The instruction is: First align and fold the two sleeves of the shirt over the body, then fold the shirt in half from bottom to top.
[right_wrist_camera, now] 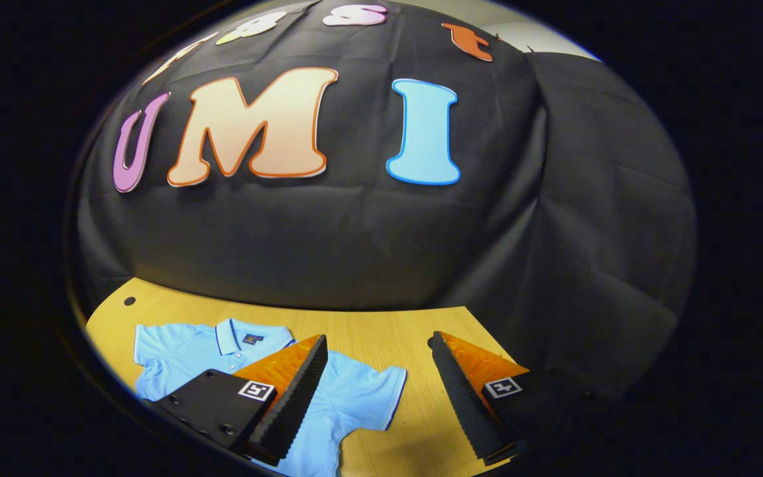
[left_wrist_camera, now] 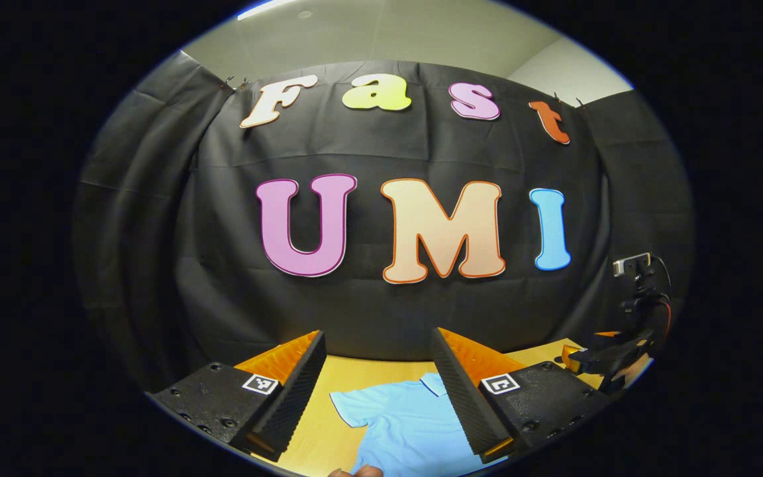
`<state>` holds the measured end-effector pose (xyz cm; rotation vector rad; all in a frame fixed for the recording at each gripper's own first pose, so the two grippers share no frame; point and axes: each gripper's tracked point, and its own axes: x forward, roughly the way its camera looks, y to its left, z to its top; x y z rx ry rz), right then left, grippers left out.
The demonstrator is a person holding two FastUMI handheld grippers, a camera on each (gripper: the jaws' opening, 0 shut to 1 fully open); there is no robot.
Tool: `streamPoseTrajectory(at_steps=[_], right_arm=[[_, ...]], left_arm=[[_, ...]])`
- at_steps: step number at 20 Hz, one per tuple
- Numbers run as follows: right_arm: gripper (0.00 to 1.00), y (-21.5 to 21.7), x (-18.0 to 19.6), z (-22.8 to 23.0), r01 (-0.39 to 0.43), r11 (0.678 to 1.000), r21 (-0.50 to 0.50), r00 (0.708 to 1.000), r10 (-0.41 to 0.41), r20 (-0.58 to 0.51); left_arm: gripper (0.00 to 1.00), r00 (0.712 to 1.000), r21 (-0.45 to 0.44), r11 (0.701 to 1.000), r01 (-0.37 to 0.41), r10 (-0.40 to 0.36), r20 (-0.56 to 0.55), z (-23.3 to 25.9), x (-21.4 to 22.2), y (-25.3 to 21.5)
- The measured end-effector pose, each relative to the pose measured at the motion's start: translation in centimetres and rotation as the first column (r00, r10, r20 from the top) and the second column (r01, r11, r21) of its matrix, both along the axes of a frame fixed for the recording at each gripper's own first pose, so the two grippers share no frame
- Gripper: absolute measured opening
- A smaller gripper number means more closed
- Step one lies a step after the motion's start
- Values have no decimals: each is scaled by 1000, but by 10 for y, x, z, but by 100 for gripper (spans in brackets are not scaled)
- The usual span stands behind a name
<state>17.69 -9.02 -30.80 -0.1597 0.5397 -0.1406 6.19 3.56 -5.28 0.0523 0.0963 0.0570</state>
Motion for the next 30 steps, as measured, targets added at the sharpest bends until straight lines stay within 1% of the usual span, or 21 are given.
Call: streamPoseTrajectory(at_steps=[5,6,7,11,14,15,16,17,18,19,20,21,22,23,24,25,26,27,28,29,30], right_arm=[[99,-15,6,-61,35,999,-21,993,-37,-108],[100,-20,6,-72,43,999,-28,991,-46,-127],[98,-22,4,-82,46,998,-35,988,-50,-146],[98,-32,0,-119,56,997,-48,976,-65,-207],[98,-40,-3,-140,71,996,-57,964,-84,-251],[98,-43,-6,-149,82,995,-54,958,-94,-272],[100,-45,-10,-156,100,994,-44,948,-109,-298],[98,-47,-13,-163,114,993,-34,940,-119,-320],[100,-50,-14,-170,129,991,-27,933,-130,-336],[100,-52,-16,-179,138,990,-26,927,-138,-349],[97,-53,-19,-185,143,989,-26,920,-142,-365],[97,-51,-23,-187,144,989,-19,912,-140,-386],[97,-48,-21,-184,147,989,-12,918,-141,-372],[99,-49,-19,-189,151,989,-9,917,-143,-372],[96,-46,-20,-190,149,989,11,916,-134,-378],[96,-42,-20,-191,148,989,28,915,-126,-384],[85,-35,-18,-194,147,987,61,915,-112,-389],[80,-31,-19,-196,153,985,85,912,-107,-397],[60,-29,-18,-197,158,983,98,913,-107,-393],[51,-26,-17,-197,155,982,111,915,-101,-390],[38,-25,-16,-197,154,982,109,916,-101,-389]], left_arm=[[95,1000,-2,1000,-16,16,-23,-10,8,13],[95,999,-3,1000,-18,18,-29,-13,10,14],[95,999,-6,1000,-19,19,-35,-15,11,15],[95,998,-20,999,-29,28,-65,-28,16,21],[94,996,-18,999,-39,38,-78,-32,18,26],[94,996,-16,999,-41,40,-81,-33,19,28],[95,996,-14,999,-42,40,-83,-35,20,28],[95,995,-10,999,-44,43,-85,-35,20,29],[95,995,-8,999,-46,45,-85,-35,22,30],[95,995,-7,999,-46,46,-86,-36,22,30],[95,995,-6,999,-45,44,-88,-37,23,31],[95,995,-5,999,-44,43,-90,-37,23,31],[95,995,-2,999,-44,43,-89,-37,24,30],[94,995,0,999,-43,42,-87,-36,25,29],[95,995,1,999,-40,40,-86,-36,24,28],[95,995,1,999,-38,38,-88,-36,25,28],[95,995,2,999,-37,37,-90,-37,26,27],[95,995,0,999,-36,36,-92,-38,27,27],[95,995,-2,999,-37,36,-95,-39,26,28],[95,995,-5,999,-38,37,-97,-40,26,28],[95,994,-7,999,-41,40,-100,-41,24,28]])
